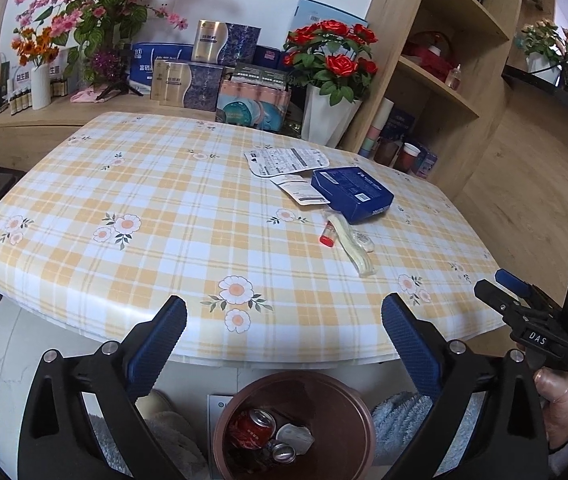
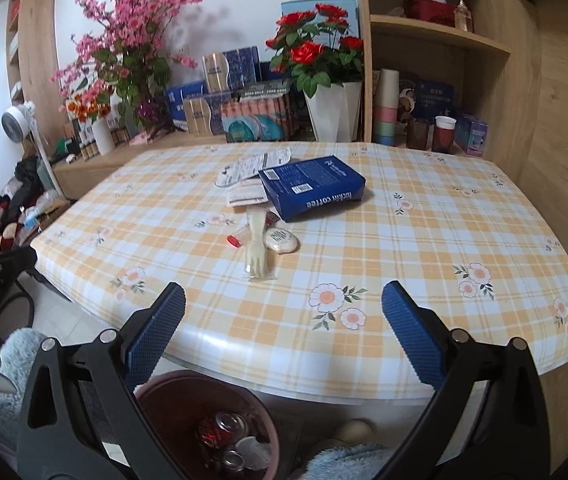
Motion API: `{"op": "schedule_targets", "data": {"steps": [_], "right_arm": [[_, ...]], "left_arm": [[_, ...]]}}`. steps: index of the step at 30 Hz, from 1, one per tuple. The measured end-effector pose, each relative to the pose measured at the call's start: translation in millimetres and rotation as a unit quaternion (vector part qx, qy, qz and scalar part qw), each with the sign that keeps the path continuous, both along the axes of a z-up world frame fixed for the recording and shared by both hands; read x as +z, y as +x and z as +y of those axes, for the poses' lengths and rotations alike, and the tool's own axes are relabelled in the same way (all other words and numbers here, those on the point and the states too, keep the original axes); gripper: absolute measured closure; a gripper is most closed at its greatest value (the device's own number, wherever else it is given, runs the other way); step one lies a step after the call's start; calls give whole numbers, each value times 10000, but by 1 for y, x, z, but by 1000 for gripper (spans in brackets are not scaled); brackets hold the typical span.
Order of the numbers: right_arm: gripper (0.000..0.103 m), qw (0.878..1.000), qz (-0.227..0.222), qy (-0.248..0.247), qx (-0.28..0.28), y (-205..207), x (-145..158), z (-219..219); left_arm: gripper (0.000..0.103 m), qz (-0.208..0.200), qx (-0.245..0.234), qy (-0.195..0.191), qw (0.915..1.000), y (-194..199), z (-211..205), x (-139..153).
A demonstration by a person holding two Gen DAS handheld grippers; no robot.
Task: Collect trash
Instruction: 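Move both grippers back over the table toward the white glove, then grasp the white glove with the left gripper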
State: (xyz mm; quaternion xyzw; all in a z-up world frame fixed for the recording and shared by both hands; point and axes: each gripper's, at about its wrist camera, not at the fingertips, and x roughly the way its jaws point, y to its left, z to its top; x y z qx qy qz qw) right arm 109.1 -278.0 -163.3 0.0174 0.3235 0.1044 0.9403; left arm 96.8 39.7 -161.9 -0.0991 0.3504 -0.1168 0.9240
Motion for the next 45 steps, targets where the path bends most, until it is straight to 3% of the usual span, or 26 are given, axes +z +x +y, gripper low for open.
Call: {"op": "schedule_targets", "data": {"steps": [10, 17, 22, 29, 35, 36, 39, 45], "right_arm": [[8, 9979, 362, -398, 351, 81, -25, -8], [8, 9989, 378, -268, 12, 126, -29, -30], [7, 9975, 500, 13, -499, 141, -41, -56], [6, 9934, 597, 310, -927, 139, -54, -86], [6, 9939, 627, 273, -870, 136, -58, -89], [6, 9942, 624, 269, -838, 136, -58, -88], [6, 9955, 596, 260, -695, 136, -58, -83], [6, 9978, 649, 25, -129, 138, -61, -57]], "left_arm": [[7, 146, 15, -6, 9999, 48, -4, -17], [8, 334, -533, -52, 9980, 106, -60, -35], [28, 664, -914, -80, 9936, 144, -114, -57], [39, 1056, -875, 106, 9905, 180, -166, -87], [44, 1212, -680, 264, 9900, 195, -174, -100], [49, 1209, -701, 266, 9898, 197, -175, -99], [76, 1254, -780, 345, 9884, 199, -174, -101], [90, 1180, -827, 69, 9895, 183, -145, -96]]}}
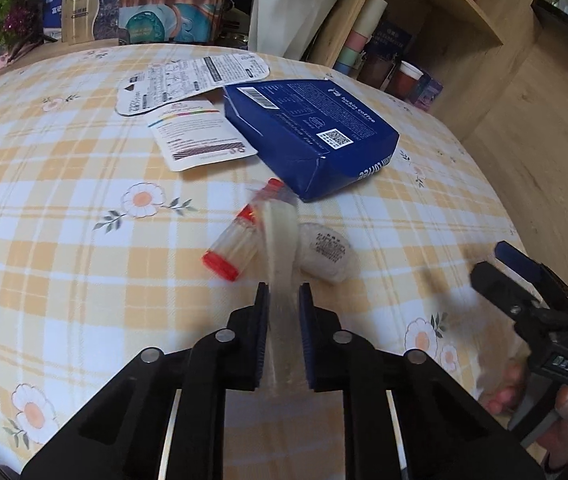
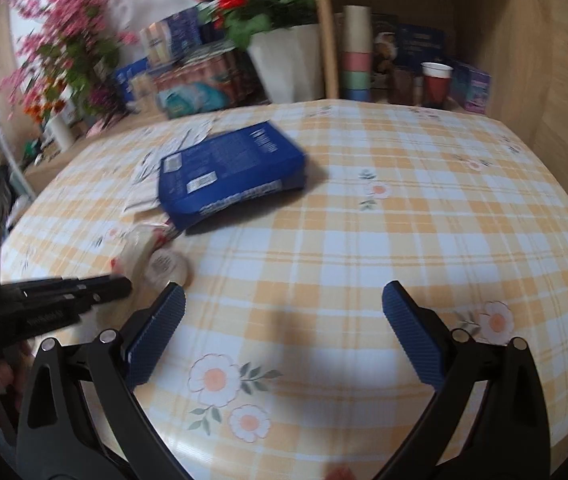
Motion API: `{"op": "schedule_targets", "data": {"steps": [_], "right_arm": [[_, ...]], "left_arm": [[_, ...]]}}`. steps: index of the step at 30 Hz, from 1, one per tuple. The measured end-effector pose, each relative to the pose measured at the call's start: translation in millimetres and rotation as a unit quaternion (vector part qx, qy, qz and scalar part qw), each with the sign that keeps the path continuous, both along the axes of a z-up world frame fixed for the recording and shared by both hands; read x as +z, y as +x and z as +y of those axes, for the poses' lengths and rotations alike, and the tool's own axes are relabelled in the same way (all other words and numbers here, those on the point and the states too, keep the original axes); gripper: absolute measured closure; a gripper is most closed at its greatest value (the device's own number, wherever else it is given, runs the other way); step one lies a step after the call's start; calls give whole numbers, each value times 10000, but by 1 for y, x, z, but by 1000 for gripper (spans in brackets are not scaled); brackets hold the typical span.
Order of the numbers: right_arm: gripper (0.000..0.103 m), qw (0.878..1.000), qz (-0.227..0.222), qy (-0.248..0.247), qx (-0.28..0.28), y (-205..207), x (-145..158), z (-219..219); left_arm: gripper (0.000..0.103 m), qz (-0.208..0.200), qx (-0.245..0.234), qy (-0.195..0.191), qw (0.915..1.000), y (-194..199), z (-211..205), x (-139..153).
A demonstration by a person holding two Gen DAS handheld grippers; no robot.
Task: Collect trash
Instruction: 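Grasp the white glove with the left gripper, then grasp the round white wrapped pouch with the right gripper while the left holds the glove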
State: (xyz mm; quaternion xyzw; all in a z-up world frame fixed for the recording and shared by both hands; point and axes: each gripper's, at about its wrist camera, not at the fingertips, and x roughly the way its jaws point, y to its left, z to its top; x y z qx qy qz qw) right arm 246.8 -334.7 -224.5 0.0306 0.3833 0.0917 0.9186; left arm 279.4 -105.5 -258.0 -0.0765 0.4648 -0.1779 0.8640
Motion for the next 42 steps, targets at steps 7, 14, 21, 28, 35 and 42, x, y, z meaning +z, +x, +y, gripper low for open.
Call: {"op": "schedule_targets", "data": {"steps": [7, 14, 21, 28, 35, 42], "right_arm": [[6, 9954, 311, -154, 890, 17, -7, 43], [10, 9833, 624, -835, 1490, 44, -19, 80], [42, 9739, 1015, -839, 1849, 68, -33, 100], [43, 9716, 960, -847, 1990, 75, -33, 112], [61, 9720, 932, -765, 2016, 70, -32, 114], [62, 9775, 892, -474, 1853, 59, -29, 110]], "left_arm": [[96, -310, 47, -97, 9995, -23, 42, 18], [96, -267, 527, -164, 9981, -31, 89, 16], [96, -96, 678, -136, 9976, -34, 114, 4], [96, -31, 614, -96, 9981, -33, 117, 1], [73, -25, 391, -95, 9992, -31, 111, 1], [68, 11, 179, 186, 9997, -25, 98, -3]]}}
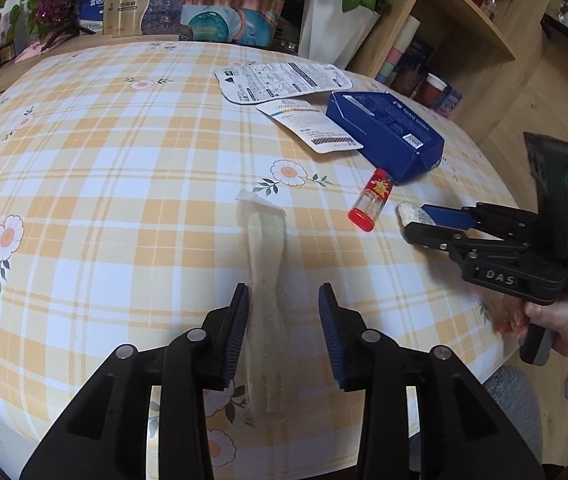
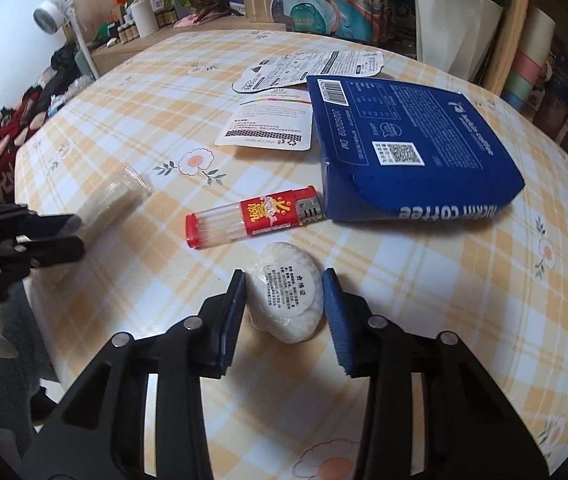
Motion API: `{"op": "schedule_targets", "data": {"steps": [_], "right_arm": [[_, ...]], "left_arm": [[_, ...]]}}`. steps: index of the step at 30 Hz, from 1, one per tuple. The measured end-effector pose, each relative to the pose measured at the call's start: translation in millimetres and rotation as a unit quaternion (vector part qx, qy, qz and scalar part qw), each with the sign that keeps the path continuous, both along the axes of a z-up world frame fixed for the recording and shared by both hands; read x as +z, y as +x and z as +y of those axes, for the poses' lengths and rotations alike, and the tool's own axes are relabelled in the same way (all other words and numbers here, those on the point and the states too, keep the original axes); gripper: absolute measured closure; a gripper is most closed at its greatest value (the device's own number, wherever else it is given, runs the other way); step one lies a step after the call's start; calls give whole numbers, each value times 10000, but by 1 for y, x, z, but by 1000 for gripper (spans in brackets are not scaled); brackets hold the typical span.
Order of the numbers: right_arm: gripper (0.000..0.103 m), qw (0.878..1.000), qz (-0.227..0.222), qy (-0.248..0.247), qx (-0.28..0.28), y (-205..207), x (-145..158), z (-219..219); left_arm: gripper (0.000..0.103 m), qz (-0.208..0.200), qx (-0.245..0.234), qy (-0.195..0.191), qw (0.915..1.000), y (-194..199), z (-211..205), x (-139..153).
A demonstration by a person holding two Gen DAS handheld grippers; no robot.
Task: Collect trash
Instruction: 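Grasp the round white wrapped pouch with the right gripper while the left holds the glove, then carry the glove over the brown bin and open the left gripper while the right carries the pouch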
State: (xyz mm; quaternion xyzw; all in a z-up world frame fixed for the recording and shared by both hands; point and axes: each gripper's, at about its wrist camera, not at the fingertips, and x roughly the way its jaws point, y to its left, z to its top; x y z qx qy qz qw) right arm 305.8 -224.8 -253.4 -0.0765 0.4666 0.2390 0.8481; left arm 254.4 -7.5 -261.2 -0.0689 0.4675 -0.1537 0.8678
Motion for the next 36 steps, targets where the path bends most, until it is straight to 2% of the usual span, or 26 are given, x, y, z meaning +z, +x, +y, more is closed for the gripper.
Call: {"op": "schedule_targets", "data": {"steps": [6, 8, 9, 12, 19, 26, 30, 36], "right_arm": [[62, 9995, -178, 234, -132, -15, 11, -5], [62, 9991, -236, 303, -185, -19, 15, -8], [62, 9988, -248, 359, -219, -21, 17, -9], [62, 9972, -304, 572, -370, -28, 25, -15], [62, 9929, -439, 947, -564, -51, 46, -19], [62, 9894, -644, 1186, -536, -88, 71, -13], [62, 9883, -691, 1249, -542, -113, 82, -12], [62, 9857, -782, 1341, -651, -138, 96, -16]], "left_arm": [[68, -85, 66, 152, 9998, 4, -3, -2], [78, -129, 70, 261, 9996, 5, -3, -3], [91, -100, 70, 278, 9995, 6, -2, -4], [92, -14, 113, 5, 9999, 6, 6, -3], [92, -328, 27, -214, 9992, -16, 12, 29], [92, -661, -180, -520, 9963, -58, 18, 71], [92, -626, -200, -827, 9944, -82, 25, 81], [92, -614, -376, -1030, 9921, -119, 27, 91]]}}
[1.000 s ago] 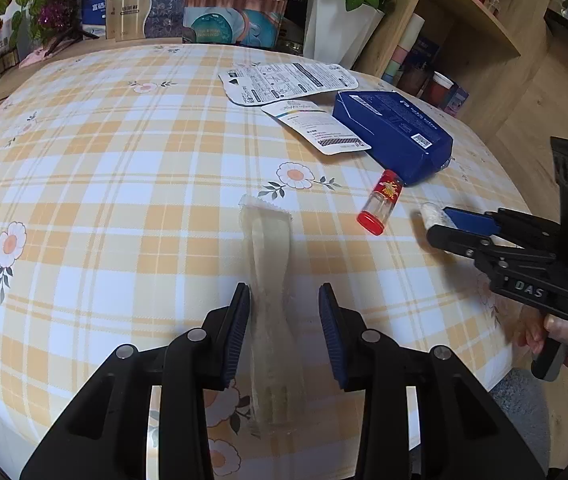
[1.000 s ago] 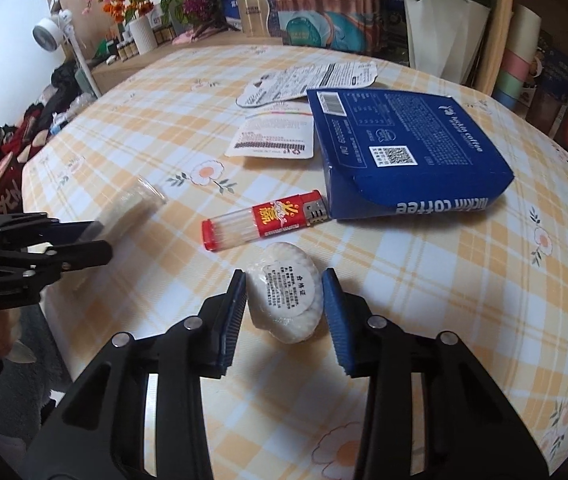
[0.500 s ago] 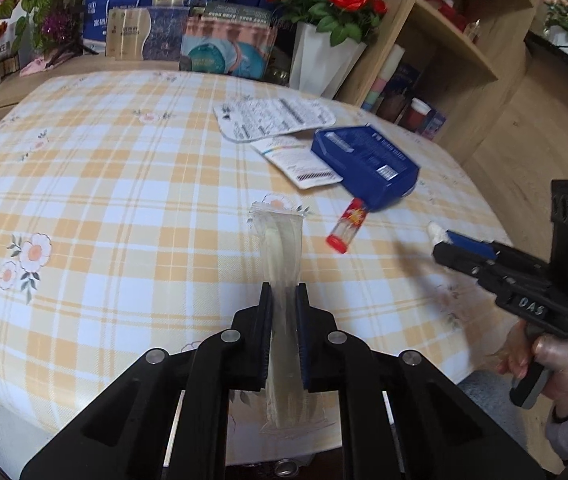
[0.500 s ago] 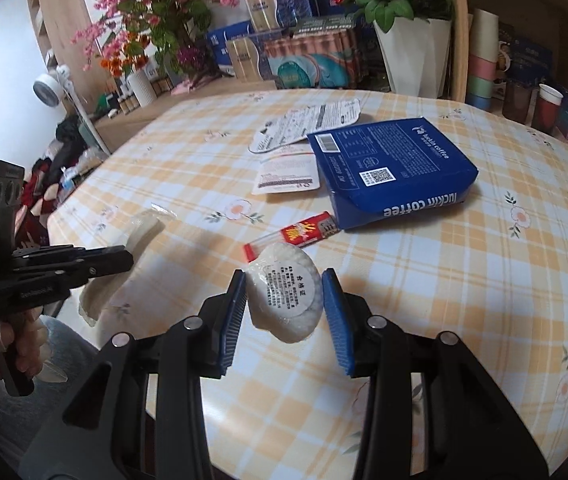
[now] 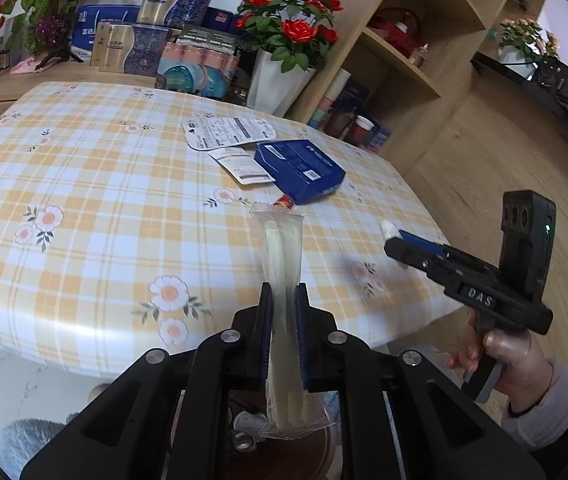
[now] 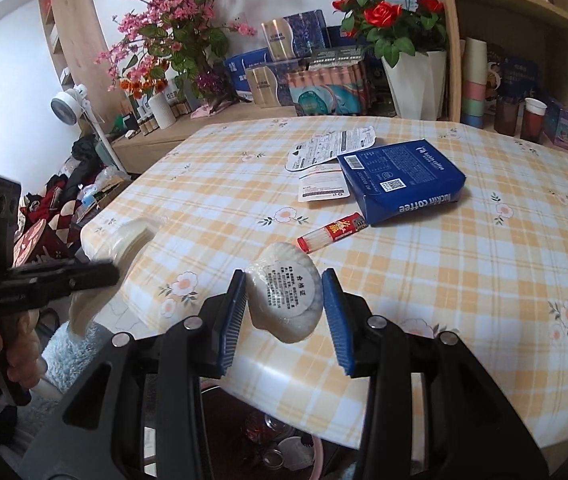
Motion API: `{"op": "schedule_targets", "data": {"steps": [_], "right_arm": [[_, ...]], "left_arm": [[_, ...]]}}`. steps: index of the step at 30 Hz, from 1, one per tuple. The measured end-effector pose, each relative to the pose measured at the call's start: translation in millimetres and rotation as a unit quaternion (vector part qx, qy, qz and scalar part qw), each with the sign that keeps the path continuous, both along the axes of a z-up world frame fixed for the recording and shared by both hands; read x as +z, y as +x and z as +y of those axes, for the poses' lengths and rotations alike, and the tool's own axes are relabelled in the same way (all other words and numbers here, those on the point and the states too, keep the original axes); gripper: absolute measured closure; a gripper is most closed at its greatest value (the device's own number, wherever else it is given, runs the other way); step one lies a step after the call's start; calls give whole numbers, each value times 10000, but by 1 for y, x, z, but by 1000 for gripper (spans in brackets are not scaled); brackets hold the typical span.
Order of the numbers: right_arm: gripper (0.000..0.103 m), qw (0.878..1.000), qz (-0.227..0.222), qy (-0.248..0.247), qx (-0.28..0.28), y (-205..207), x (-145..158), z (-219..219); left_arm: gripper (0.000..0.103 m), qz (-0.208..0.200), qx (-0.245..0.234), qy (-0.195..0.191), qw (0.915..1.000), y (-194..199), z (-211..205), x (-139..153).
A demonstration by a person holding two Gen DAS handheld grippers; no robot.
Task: Collect trash
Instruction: 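Carry the glove over the brown bin and open the left gripper while the right carries the pouch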
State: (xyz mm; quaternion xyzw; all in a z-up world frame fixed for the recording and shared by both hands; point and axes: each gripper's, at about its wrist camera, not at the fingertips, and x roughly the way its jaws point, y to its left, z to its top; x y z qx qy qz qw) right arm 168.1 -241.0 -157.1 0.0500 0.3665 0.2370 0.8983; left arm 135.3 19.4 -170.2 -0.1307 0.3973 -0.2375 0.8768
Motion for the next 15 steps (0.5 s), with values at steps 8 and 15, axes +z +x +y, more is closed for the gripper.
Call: {"op": "schedule_targets", "data": {"steps": [8, 15], "right_arm": [[62, 9998, -218, -21, 43, -31, 19, 10], [62, 9992, -400, 8, 49, -54, 31, 11]], "left_arm": [[92, 2, -385, -74, 9992, -40, -10, 3], [92, 36, -520, 39, 9986, -65, -15, 1]]}}
